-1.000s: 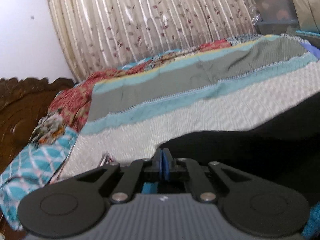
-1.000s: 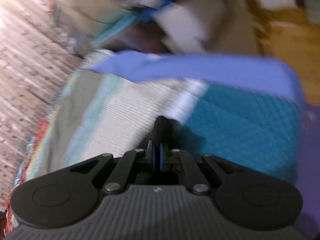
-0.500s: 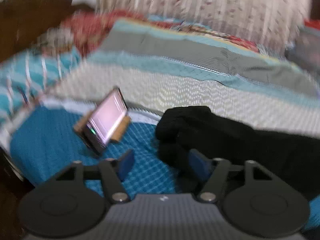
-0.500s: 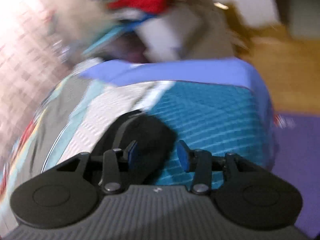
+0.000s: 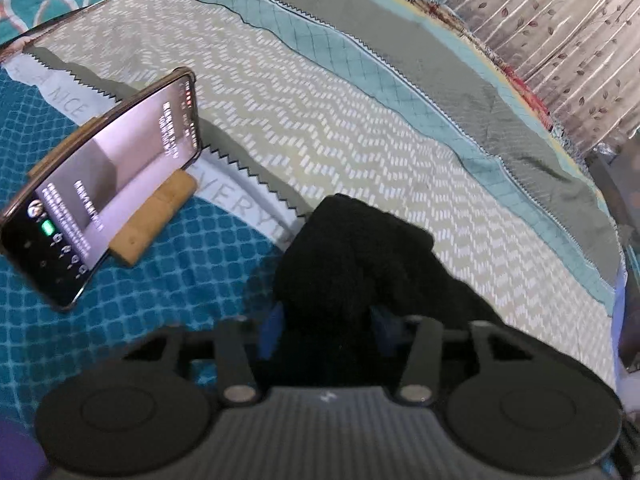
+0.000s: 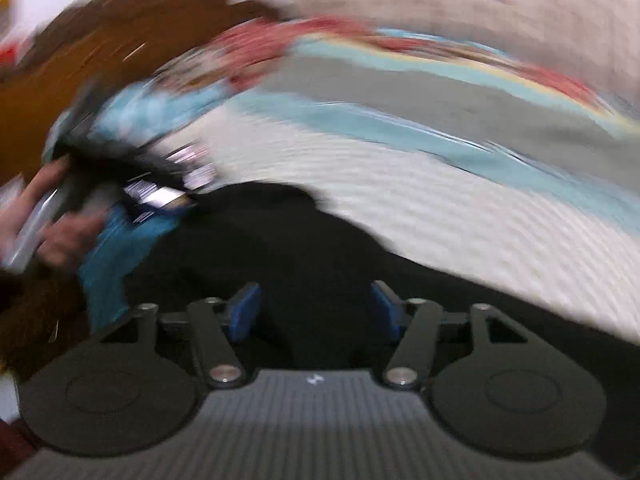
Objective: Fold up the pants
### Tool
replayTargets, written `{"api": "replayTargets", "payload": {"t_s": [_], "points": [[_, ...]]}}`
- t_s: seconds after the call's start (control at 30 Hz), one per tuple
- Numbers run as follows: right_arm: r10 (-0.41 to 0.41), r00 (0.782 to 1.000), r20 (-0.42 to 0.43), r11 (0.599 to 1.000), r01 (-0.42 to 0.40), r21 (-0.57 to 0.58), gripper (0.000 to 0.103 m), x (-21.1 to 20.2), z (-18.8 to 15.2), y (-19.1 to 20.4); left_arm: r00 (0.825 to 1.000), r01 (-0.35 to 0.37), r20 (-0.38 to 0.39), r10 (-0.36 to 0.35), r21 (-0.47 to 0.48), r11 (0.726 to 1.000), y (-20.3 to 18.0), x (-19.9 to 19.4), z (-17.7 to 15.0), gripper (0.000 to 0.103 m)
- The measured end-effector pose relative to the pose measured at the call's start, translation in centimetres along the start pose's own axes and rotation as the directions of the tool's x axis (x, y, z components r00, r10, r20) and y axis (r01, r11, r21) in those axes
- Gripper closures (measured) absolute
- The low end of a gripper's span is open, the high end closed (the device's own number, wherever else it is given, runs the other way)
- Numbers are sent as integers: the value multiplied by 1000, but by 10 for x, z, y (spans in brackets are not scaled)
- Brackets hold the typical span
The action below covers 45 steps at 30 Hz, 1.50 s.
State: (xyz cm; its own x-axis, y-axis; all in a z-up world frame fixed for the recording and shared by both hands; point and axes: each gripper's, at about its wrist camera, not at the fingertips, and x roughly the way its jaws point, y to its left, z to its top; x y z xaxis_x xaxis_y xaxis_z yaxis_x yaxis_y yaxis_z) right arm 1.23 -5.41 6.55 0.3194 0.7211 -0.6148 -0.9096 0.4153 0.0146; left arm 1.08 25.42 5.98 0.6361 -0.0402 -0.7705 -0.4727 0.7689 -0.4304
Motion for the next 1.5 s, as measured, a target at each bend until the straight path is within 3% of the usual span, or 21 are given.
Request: {"api": "replayTargets", "payload": {"t_s": [0.1, 0.13, 0.17, 0.2, 0.33, 0.43, 0.53, 0.6, 0.77, 0.83, 0.87, 0.9, 0.93, 0.97, 1.07, 1.17, 1.27, 1.33, 1.37, 1.43, 1.5], "points": [[-33, 997, -70, 979, 18, -203, 32, 59, 10, 23, 998, 43, 40, -44, 14, 999, -6, -14, -1, 70], [-91, 992, -85, 961, 65, -268, 43, 76, 11, 29, 996, 65, 57, -67, 23, 998, -8, -22, -1, 71], [-122, 988, -99, 951, 88, -296, 77, 86, 14, 29, 994, 83, 70, -85, 35, 996, -10, -29, -1, 71], [-119, 987, -109, 958, 86, -272, 88, 88, 19, 21, 991, 100, 82, -103, 47, 994, -12, -37, -1, 72], [-1, 999, -34, 992, -3, -124, 89, 45, 54, -7, 974, 156, 148, -169, 95, 983, -12, -82, -11, 72], [87, 996, -28, 983, -90, -158, 87, 15, 53, 0, 969, 164, 166, -185, 135, 977, -3, -102, -29, 69], [130, 983, -127, 973, -151, -176, 77, 30, 32, 11, 989, 76, 110, -97, 177, 981, 5, -89, -58, 42], [104, 977, -187, 966, -144, -216, 54, 52, 16, 21, 999, 26, 34, -33, 177, 984, 12, -71, -70, 19], [134, 972, -194, 969, -169, -180, 26, 70, 13, 24, 975, 190, -112, -192, -27, 981, 41, -34, -68, 2], [101, 977, -190, 966, -142, -216, 26, 81, 14, 25, 958, 256, -112, -264, -85, 963, 42, -19, -60, 7], [74, 976, -204, 966, -121, -229, 29, 92, 12, 26, 949, 280, -118, -291, -102, 954, 39, -10, -56, 32], [58, 974, -219, 966, -110, -233, 42, 101, 10, 28, 935, 310, -141, -325, -117, 943, 33, 0, -50, 75], [48, 973, -227, 968, -101, -229, 56, 108, 11, 27, 929, 316, -162, -334, -126, 940, 25, 7, -45, 86], [35, 975, -221, 971, -86, -225, 77, 116, 17, 25, 929, 319, -158, -334, -114, 941, 16, 8, -38, 88], [-107, 992, -59, 954, 86, -287, 83, 107, 48, 21, 933, 360, -18, -360, 38, 932, -17, -23, -12, 88], [-294, 940, 176, 877, 338, -341, 83, 100, 90, 24, 878, 434, 151, -455, 153, 888, -35, -66, 7, 88], [-330, 901, 281, 845, 415, -338, 83, 110, 108, 41, 834, 438, 263, -484, 219, 872, -31, -86, 1, 87], [-299, 922, 244, 841, 376, -389, 82, 129, 98, 61, 858, 375, 276, -433, 239, 896, -18, -77, -17, 87], [-269, 943, 194, 841, 328, -431, 81, 144, 88, 72, 889, 322, 259, -378, 234, 917, -7, -67, -28, 86], [-215, 974, 66, 850, 220, -479, 81, 162, 60, 91, 956, 221, 159, -247, 165, 961, 21, -35, -52, 86], [-137, 985, -102, 898, 80, -433, 78, 185, 47, 94, 980, 191, 43, -195, 79, 978, 48, -7, -73, 86]]}}
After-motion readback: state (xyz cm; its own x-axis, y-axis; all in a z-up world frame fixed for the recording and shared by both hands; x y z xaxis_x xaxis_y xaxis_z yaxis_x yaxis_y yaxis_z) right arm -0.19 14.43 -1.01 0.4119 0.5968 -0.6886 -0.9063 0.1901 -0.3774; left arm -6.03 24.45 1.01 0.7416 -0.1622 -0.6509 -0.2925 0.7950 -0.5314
